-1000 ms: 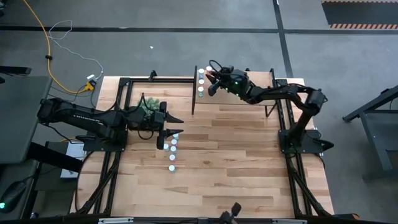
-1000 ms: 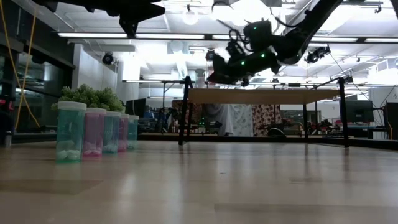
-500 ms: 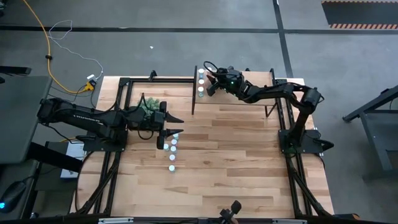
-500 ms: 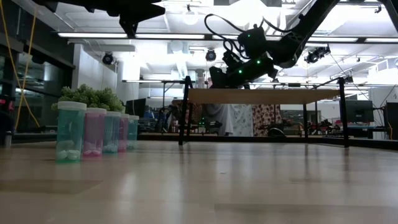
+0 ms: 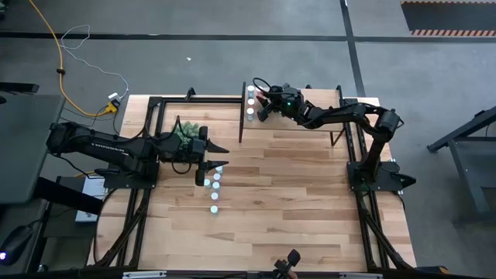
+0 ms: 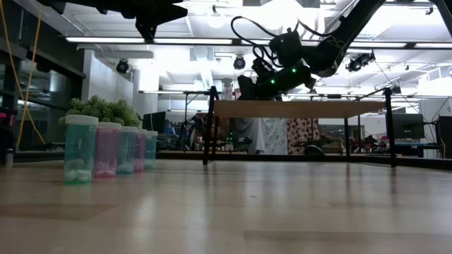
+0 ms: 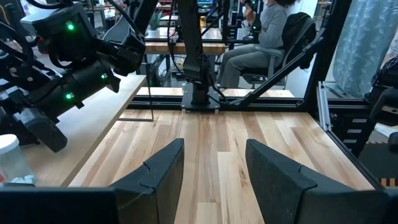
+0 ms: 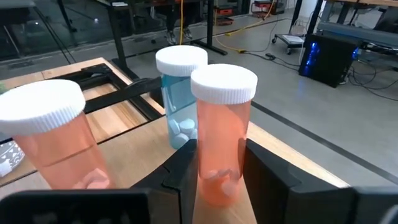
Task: Pick and place medicine bottles onto shelf by color
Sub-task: Put the transparent orange medicine bottle on the shelf
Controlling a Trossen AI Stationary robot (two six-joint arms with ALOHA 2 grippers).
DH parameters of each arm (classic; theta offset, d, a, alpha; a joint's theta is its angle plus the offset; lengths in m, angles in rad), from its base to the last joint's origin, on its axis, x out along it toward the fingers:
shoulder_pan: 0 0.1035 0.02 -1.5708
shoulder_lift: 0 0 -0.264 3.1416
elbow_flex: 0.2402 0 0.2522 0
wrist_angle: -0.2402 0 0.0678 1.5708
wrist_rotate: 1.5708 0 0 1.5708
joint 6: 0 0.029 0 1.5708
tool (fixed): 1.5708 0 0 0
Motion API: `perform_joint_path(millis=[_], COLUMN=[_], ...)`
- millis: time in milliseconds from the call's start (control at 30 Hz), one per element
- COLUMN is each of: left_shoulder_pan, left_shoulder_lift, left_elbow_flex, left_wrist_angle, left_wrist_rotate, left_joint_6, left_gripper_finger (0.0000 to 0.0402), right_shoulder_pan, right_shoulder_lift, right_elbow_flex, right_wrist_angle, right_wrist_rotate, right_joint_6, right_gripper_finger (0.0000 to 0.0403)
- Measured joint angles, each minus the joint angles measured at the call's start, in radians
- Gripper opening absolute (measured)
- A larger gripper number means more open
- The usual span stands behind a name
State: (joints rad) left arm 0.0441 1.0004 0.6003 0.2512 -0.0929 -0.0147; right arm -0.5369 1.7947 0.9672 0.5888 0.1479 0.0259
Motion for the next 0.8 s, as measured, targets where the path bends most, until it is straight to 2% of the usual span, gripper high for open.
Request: perform_joint_path(millis=[600, 800], left_shoulder_pan=[0.000, 0.000], left_shoulder_lift=[0.000, 0.000], left_elbow_flex=[0.000, 0.000], left_wrist_angle=[0.000, 0.000], left_wrist_rotate=[0.000, 0.000], left_joint_6=[0.000, 0.000], left_gripper_finger=[0.0161, 0.0161], right_shoulder_pan=[0.000, 0.000], right_shoulder_lift=[0.000, 0.000], right_elbow_flex=[0.000, 0.000], right_wrist_angle=[-0.018, -0.042], right_wrist_rotate=[0.007, 0.007], right_joint_6=[-0.011, -0.017], right_gripper_finger=[0.0115, 0.0147])
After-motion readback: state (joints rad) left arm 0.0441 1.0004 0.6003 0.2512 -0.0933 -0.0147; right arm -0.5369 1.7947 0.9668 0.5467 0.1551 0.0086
